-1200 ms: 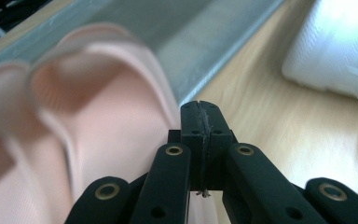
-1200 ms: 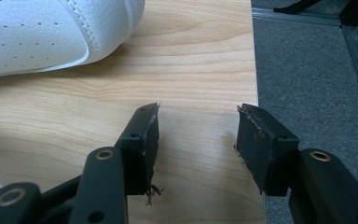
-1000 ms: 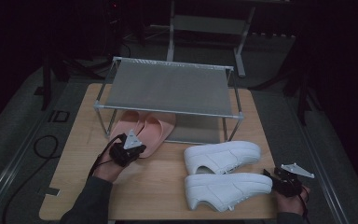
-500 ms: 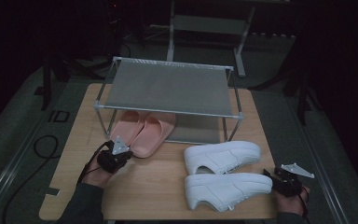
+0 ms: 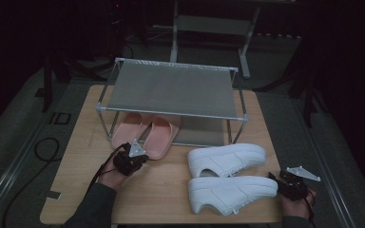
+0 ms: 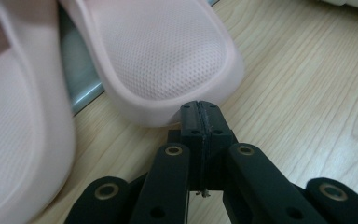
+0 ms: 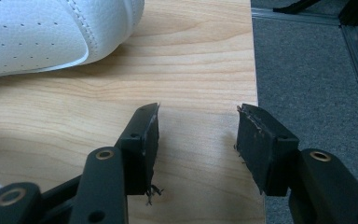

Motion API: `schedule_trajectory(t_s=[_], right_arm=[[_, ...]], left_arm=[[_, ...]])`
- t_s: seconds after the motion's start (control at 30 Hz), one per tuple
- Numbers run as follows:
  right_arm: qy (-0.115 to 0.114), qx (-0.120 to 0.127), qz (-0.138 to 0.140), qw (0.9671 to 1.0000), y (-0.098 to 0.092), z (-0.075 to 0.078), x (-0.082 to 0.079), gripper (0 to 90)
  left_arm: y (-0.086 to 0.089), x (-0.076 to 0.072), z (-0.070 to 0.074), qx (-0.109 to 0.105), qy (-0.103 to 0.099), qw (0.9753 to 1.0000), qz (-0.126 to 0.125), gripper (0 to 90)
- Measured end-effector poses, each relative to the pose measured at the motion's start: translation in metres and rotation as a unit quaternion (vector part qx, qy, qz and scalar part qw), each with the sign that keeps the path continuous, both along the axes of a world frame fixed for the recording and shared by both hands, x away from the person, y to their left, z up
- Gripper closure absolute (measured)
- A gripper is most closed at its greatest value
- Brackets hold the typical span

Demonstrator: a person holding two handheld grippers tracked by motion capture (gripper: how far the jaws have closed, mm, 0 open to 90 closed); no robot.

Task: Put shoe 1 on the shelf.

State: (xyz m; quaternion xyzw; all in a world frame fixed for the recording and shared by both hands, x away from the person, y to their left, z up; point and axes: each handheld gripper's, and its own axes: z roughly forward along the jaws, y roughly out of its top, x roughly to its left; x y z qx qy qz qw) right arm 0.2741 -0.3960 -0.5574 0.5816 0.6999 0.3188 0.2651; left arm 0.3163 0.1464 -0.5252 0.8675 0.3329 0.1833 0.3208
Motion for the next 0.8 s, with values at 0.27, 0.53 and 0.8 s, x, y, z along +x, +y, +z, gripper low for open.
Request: schedule_trajectory(t_s=[0.27,0.53,0.8], right_arm=[[0.000,0.000,0.000,1.0000,0.000,0.000,0.000,47.7],[0.000,0.000,0.000,1.0000,0.000,0.000,0.000,47.7],[0.000,0.000,0.000,1.0000,0.000,0.000,0.000,47.7]], left_arm=[[-0.022,0.011,-0.002,-0.007,-0.005,0.9999,-0.014,89.8],[-0.045,0.029,-0.006,-0.012,-0.018,0.9997,-0.009,89.8],[-0.055,0.048,-0.011,-0.016,-0.031,0.9994,0.007,89.8]])
